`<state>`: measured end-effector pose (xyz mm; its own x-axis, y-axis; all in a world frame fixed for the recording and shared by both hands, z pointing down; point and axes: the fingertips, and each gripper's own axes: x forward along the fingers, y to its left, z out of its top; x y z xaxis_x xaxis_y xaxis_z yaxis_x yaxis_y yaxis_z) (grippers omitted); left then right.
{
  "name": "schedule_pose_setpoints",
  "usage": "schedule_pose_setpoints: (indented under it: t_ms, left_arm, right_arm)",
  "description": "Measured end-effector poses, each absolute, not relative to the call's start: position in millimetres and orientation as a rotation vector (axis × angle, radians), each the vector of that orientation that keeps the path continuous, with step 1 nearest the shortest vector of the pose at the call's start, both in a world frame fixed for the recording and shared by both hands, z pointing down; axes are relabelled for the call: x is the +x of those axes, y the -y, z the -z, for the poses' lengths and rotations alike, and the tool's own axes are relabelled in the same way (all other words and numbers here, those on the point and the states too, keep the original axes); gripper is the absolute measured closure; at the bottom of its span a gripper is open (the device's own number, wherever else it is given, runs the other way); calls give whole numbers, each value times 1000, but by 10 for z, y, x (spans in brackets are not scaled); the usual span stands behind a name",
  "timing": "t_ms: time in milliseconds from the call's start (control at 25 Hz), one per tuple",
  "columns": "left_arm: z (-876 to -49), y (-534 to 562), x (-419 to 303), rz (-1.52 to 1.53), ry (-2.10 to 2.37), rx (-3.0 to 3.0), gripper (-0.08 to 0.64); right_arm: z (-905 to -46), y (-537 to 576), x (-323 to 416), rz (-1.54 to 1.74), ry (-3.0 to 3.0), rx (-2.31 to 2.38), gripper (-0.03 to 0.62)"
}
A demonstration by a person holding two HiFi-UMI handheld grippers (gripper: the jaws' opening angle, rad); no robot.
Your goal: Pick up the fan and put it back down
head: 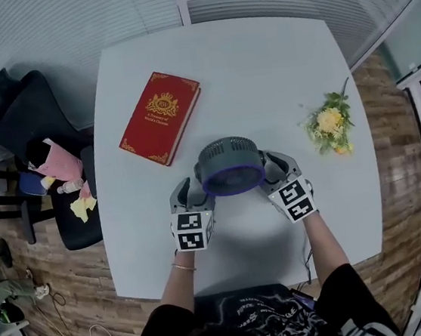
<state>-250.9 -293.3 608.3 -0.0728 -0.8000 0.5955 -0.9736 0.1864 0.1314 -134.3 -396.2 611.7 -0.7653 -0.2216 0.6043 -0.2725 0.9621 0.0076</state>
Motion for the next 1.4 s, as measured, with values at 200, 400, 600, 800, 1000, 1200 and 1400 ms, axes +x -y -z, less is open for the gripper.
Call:
schedule_pose_setpoints:
  t_ms: [200,400,600,800,1000,1200,1400]
  left_arm:
    - [-6131,3002,-2526,-382,1934,1653,247]
    - [-6146,3060,-2564,-358,1948,1651,259]
    - [-6166,3101,-2576,-381,1951,1662,267]
    - [-6174,3135,-2612,-397,1979,1668,299]
    - [-6174,3157,-2601,-408,1963,1696,311]
    - [-6155,3219,-2653,-423,2005,1686,366]
    - [-6158,3258,-2640,-460,2021,1722,451]
  right_arm:
    - [-6181,3973,-1412,-111,2477,324,314]
    - [-6211,3986,-1456,-111,2480,309,316]
    - [-6254,3998,-1536,-113,2484,292,316]
    - [-6276,4014,-1562,-108,2481,307,319]
    - [-6275,4032,-1572,-102,2481,330,319]
    - [-6281,4041,-1570,-53,2467,345,355]
    - [-6283,4030,-1585,-62,2469,331,399]
